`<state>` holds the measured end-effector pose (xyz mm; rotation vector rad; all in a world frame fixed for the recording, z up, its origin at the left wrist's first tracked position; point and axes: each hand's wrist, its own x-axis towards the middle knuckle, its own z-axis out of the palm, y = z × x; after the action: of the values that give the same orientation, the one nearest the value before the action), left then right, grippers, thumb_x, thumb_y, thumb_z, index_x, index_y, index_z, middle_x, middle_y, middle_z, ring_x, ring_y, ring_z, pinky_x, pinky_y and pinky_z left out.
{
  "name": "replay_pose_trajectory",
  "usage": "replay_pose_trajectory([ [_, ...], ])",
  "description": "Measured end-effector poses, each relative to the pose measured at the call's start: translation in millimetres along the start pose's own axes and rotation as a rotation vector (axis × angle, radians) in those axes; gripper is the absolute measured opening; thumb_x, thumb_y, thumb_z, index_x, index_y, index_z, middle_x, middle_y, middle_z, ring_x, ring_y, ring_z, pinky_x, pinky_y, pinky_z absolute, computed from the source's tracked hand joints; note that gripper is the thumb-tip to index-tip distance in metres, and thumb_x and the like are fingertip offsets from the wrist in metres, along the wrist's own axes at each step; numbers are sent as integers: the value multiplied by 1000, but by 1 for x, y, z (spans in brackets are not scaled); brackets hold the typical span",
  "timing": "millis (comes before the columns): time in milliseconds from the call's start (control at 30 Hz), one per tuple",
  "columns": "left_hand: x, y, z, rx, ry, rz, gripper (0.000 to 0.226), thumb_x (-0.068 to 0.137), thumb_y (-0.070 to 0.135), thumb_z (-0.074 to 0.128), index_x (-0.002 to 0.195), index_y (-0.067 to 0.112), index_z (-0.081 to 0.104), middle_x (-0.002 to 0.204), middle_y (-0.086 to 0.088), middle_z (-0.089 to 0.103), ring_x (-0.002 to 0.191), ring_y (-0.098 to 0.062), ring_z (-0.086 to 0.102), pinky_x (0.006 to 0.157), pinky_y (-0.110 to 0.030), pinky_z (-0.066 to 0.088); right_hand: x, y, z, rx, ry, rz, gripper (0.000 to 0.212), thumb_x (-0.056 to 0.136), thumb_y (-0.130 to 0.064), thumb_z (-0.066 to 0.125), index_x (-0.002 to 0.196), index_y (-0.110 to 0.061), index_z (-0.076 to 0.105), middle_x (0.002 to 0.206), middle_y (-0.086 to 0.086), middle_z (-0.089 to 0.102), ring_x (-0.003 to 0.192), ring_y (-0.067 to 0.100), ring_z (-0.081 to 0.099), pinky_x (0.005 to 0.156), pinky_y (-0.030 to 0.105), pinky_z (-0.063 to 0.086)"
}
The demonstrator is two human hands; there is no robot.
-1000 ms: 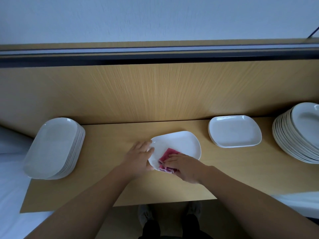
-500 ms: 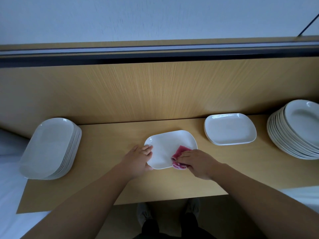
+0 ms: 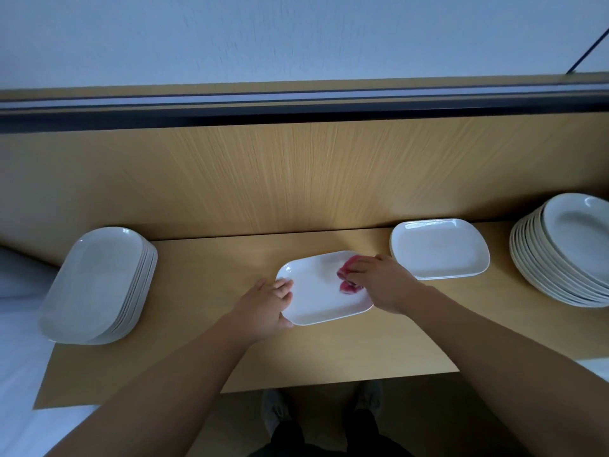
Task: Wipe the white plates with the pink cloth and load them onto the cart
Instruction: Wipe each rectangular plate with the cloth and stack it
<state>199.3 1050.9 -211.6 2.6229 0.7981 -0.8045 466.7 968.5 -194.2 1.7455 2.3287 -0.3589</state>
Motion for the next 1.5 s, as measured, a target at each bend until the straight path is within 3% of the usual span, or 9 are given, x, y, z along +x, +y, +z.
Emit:
replay_pose_trajectory([
  [233, -2, 3, 3, 3, 41, -26, 67, 100, 46, 38, 151, 7, 21, 162, -3, 0, 148, -12, -4, 119, -37, 1, 5, -10, 0, -99, -148, 105, 56, 94, -20, 42, 148, -24, 29, 146, -18, 37, 143, 10, 18, 111, 27, 25],
  [600, 2, 5, 5, 39, 12, -45, 67, 99, 47, 39, 151, 8, 21, 162, -2, 0, 148, -11, -4, 119, -41, 6, -27, -32, -6, 68, -209, 99, 19, 87, -8, 47, 88, -26, 53, 95, -10, 53, 101, 13, 48, 82, 32, 42],
  [867, -4, 9, 9, 12, 169, 11, 72, 91, 52, 50, 146, 8, 32, 159, -8, 14, 148, -20, 8, 118, -35, 5, -43, -28, 8, 218, 100, 171, 23, 88, -13, 51, 102, -28, 59, 100, -10, 65, 90, 15, 60, 77, 34, 51],
  [1000, -2, 20, 22, 59, 334, 59, 62, 55, 47, 86, 107, 19, 67, 120, -4, 64, 113, -23, 63, 95, -35, 49, -47, -18, 11, 304, 245, 214, 28, 89, -15, 52, 112, -24, 65, 107, -10, 68, 95, 17, 62, 80, 35, 51],
  [1067, 2, 27, 28, 48, 346, 57, 55, 47, 38, 91, 95, 22, 70, 110, -3, 68, 99, -20, 69, 82, -31, 55, -48, -16, 11, 341, 294, 194, 24, 90, -16, 52, 107, -24, 66, 104, -11, 70, 93, 17, 64, 78, 35, 52],
  [1167, 4, 33, 38, 129, 437, 76, 29, 72, 20, 71, 100, 17, 71, 116, -11, 67, 104, -26, 67, 84, -36, 54, -50, -14, 8, 350, 338, 154, 19, 90, -15, 54, 103, -22, 67, 101, -11, 70, 90, 16, 65, 74, 33, 53],
  [1267, -2, 36, 37, 102, 374, 39, 43, 80, 14, 37, 104, 12, 72, 117, -14, 67, 106, -29, 67, 85, -40, 54, -51, -13, 5, 375, 416, 136, 24, 88, -13, 49, 103, -19, 68, 103, -8, 71, 90, 19, 67, 72, 34, 55],
  [1400, -6, 46, 16, -15, 422, 31, 42, 91, 7, 42, 131, 10, 57, 142, -9, 49, 129, -27, 50, 107, -40, 39, -49, -7, -8, 365, 493, 109, 38, 80, 2, 55, 112, -15, 67, 109, -2, 71, 89, 25, 68, 69, 40, 56],
  [1500, -12, 50, -2, -97, 497, -57, 37, 91, 14, 44, 124, 17, 61, 127, -3, 63, 112, -23, 62, 95, -32, 48, -50, -5, -25, 371, 564, 63, 38, 78, 4, 51, 107, -13, 68, 105, -2, 71, 84, 25, 66, 66, 37, 55],
])
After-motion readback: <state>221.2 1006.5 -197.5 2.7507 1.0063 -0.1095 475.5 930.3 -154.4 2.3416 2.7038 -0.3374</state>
